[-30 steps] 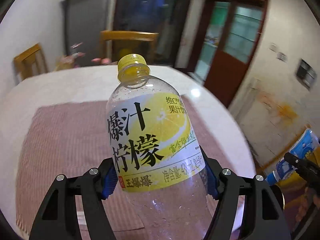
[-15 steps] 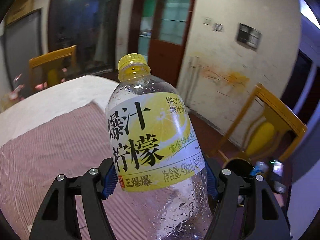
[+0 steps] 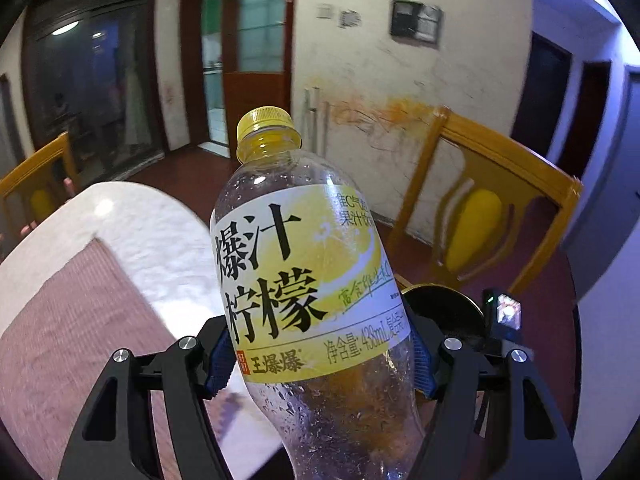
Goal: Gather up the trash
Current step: 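Carry the blue bottle and lemon-label bottle to the black bin, then open the right tool over the bin while the left tool drops the lemon-label bottle in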
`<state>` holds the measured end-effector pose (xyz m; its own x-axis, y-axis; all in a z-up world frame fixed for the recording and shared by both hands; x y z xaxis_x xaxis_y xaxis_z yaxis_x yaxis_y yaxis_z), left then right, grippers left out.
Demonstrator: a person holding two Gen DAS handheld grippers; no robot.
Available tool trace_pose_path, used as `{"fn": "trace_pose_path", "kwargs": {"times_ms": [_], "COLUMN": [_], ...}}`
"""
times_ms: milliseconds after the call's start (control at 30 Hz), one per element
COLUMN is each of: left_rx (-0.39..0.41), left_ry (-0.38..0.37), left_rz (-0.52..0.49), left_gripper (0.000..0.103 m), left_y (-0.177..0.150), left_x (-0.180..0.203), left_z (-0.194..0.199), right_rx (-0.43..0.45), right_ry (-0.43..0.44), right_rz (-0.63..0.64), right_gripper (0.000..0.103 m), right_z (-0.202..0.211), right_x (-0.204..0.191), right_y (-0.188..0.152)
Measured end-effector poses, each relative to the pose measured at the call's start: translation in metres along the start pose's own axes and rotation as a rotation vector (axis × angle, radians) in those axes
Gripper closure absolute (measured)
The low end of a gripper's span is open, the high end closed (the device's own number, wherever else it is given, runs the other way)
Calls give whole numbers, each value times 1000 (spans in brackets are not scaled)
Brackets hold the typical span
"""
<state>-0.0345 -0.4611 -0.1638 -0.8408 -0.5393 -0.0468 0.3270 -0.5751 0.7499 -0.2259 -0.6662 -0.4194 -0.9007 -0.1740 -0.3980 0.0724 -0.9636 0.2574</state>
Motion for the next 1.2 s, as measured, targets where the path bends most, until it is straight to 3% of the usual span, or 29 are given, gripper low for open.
{"fn": "trace_pose_path", "kwargs": {"times_ms": [233,367,600,833,1000,1100,1200], "left_rx": [-54,-81,-248,-444,-487,-481,-476], "left_ry": [-130,-152,-220,-222,-201,-199,-201], "left_rz": [-99,-154,-278,-362,-389,-391,-398], "left_gripper": [35,35,35,34,30,22,20], "left_y": [-9,-22,-62,-99,-106,-106,-103], "left_x": [87,134,217,248,253,254,254], "left_z": [-48,-82,-165,-215,-226,-226,-223], "right_rx": [224,270,274,271,274,274,269], "right_ry": [39,58,106,142,154,159,164], "right_rz": [-57,-78,-111,-110,-104,-93,-89], "right_gripper": [18,18,18,18,18,18,18], "right_z": [72,92,90,99,102,102,101], "right_x": [42,61,70,65,59,53,47], "right_y": [17,15,11,4,4,5,4]}}
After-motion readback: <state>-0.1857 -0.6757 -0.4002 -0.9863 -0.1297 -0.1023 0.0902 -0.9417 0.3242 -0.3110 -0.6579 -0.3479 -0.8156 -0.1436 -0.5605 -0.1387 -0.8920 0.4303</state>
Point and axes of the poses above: each gripper's, at about its wrist camera, not at the fingertips, and z roughly against the way its jaws point, x to its right, y to its top, the point moved 5 cm from there along -z, roughly the way its jaws point, and after that the axes turned 9 degrees about y, right-handed, at the moved point
